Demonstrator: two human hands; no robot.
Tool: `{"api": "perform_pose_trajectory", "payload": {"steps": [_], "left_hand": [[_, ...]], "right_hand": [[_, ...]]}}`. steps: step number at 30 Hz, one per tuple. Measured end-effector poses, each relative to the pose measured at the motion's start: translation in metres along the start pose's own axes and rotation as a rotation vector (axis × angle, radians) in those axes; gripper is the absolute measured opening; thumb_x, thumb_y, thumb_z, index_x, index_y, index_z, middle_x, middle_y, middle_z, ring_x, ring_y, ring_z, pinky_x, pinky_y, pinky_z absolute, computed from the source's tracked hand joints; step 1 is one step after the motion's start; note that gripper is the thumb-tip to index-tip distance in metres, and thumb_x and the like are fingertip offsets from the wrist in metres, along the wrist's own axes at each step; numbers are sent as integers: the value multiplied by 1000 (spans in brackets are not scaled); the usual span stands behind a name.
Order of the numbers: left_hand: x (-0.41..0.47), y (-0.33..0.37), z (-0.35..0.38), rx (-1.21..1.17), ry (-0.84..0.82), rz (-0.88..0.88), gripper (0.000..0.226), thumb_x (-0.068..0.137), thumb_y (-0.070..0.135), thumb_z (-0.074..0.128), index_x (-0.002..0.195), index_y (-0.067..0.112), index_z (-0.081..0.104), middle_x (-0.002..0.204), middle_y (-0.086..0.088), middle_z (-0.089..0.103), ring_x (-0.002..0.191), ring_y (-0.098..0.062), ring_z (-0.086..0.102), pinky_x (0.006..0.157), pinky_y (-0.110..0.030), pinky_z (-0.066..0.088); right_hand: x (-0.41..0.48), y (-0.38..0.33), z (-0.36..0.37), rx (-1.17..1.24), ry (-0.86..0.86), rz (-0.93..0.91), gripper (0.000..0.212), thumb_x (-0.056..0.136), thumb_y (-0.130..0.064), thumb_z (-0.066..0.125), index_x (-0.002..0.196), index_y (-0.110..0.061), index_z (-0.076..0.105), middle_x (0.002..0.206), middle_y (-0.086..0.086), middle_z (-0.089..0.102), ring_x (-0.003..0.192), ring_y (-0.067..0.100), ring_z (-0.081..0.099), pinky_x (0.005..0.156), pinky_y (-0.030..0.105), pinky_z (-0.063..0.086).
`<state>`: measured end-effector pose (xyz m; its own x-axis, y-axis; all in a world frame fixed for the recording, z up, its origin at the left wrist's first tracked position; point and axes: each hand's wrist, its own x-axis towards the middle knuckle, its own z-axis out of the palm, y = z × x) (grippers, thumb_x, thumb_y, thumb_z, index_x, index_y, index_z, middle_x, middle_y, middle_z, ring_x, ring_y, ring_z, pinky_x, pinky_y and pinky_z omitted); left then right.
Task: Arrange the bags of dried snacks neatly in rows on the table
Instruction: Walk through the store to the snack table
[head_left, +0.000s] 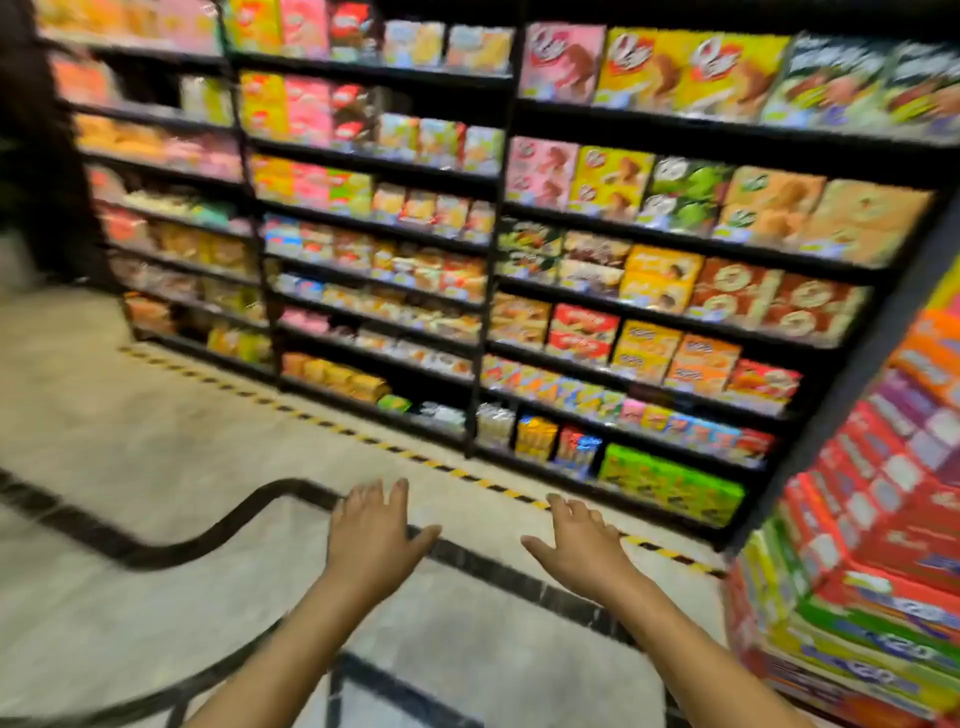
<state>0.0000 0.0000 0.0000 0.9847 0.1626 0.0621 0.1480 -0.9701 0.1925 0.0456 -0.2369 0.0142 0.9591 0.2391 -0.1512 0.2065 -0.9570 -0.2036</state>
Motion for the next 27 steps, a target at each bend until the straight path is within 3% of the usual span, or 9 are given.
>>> {"api": "perform_pose_trajectory", "payload": {"steps": [3,8,11,15,20,27], "left_hand": [[-51,-68,25,26,-87,-168,79,82,71,34,144,21,31,145,-9,41,132,-33,37,104,-43,32],[-159,-187,38,43,-139,-455,80,73,75,31,129,21,49,126,-9,57,117,-33,50,96,-41,40],[-224,-252,30,23,-147,-630,86,72,77,25,135,21,44,133,-9,53,123,-32,48,101,-42,38],[-312,-322,14,49,-86,-829,78,82,71,34,143,21,33,146,-10,41,134,-32,34,107,-42,28],[-416,-375,-5,22,-29,-1091,76,86,68,37,145,20,29,148,-12,36,137,-35,29,108,-43,25],[-548,-397,-19,-38,100,-1459,72,86,65,41,142,20,33,150,-15,33,140,-38,22,112,-47,21]], "right_hand": [[1,-62,45,-46,-165,-131,72,90,-58,43,146,-18,21,145,13,38,129,35,39,102,47,38],[-14,-197,118,-150,-356,-383,72,91,-59,41,146,-16,23,141,16,42,125,35,44,98,44,42],[-38,-285,147,-190,-408,-556,66,89,-58,45,141,-19,31,136,13,47,123,34,46,97,43,42],[-84,-394,179,-230,-440,-798,64,87,-60,45,137,-20,35,134,12,49,122,34,46,98,46,40],[-158,-506,214,-346,-443,-1073,64,90,-58,44,139,-18,34,135,14,48,122,35,45,97,45,39],[-273,-608,253,-427,-482,-1424,61,88,-59,45,133,-18,41,132,13,52,121,34,48,98,44,43]]}}
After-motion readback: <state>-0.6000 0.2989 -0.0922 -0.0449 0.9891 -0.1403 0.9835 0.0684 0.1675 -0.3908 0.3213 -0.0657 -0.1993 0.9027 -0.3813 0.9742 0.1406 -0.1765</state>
